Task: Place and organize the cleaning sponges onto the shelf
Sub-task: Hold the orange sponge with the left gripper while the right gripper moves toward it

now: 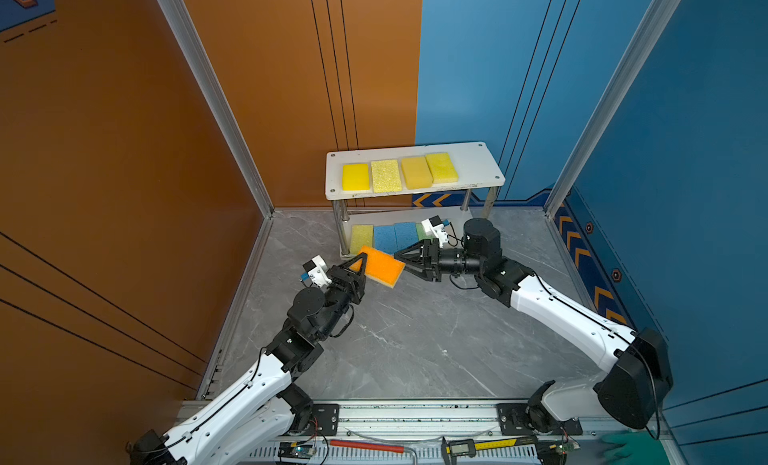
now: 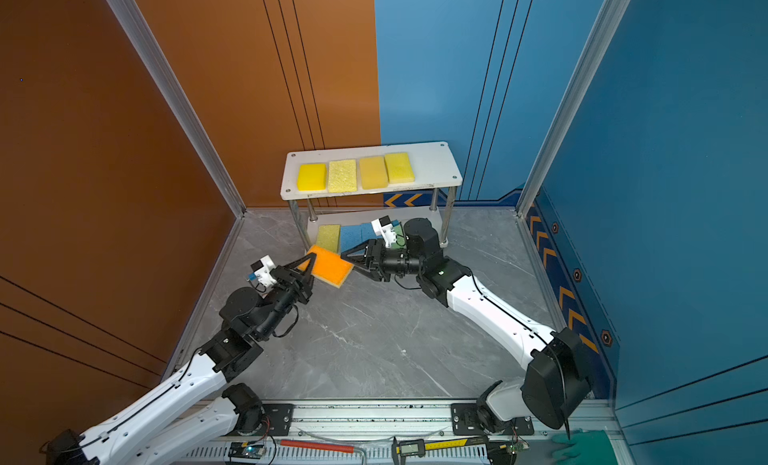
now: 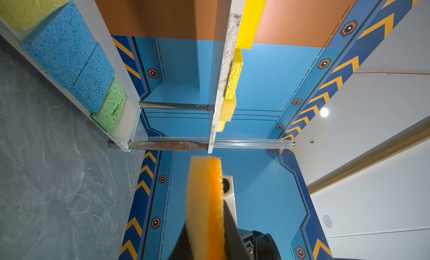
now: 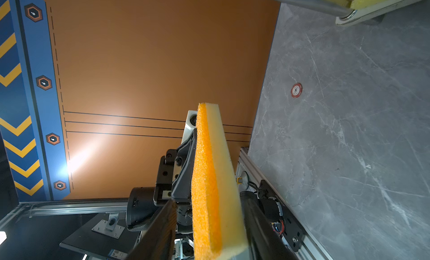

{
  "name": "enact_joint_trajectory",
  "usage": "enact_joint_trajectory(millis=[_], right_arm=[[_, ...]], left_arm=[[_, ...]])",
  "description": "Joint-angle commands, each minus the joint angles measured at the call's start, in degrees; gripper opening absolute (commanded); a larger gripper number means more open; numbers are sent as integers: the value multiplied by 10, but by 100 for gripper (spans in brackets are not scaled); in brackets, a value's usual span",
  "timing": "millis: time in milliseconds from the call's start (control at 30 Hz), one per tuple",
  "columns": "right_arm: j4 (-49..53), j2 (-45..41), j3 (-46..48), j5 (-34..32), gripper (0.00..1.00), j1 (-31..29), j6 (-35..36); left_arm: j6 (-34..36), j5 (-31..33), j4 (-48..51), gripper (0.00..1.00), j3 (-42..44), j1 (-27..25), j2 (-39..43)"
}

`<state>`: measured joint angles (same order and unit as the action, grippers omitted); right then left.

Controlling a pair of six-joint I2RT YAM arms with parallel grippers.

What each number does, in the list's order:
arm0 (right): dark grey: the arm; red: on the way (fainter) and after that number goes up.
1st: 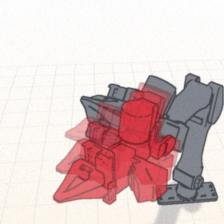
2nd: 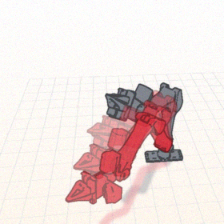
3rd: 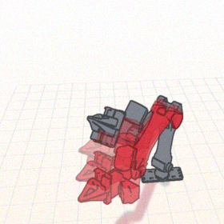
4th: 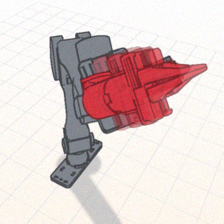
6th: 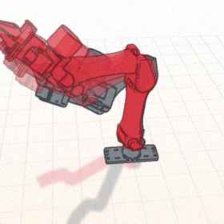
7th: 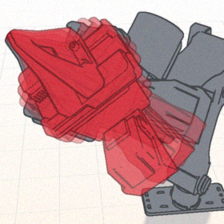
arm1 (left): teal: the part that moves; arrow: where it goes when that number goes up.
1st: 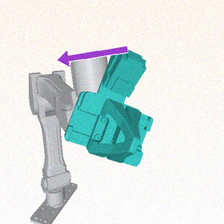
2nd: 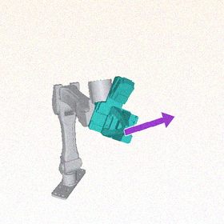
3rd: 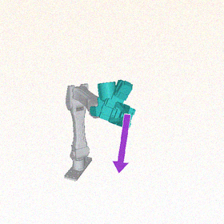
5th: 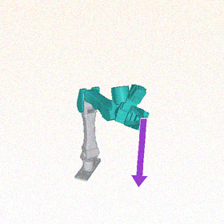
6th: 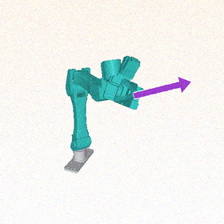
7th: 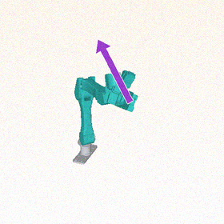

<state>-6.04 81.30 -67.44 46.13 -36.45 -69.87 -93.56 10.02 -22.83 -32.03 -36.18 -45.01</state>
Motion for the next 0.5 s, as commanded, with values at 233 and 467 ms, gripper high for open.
enact_joint_trajectory(millis=[233, 467], right_arm=[[-25, -1, -9, 14, 38, -1, 0], [-25, -2, -7, 30, 41, 0, -1]], left_arm=[[-7, 3, -20, 15, 4, -6, -11], [-10, 1, -28, 15, 3, -6, -20]])
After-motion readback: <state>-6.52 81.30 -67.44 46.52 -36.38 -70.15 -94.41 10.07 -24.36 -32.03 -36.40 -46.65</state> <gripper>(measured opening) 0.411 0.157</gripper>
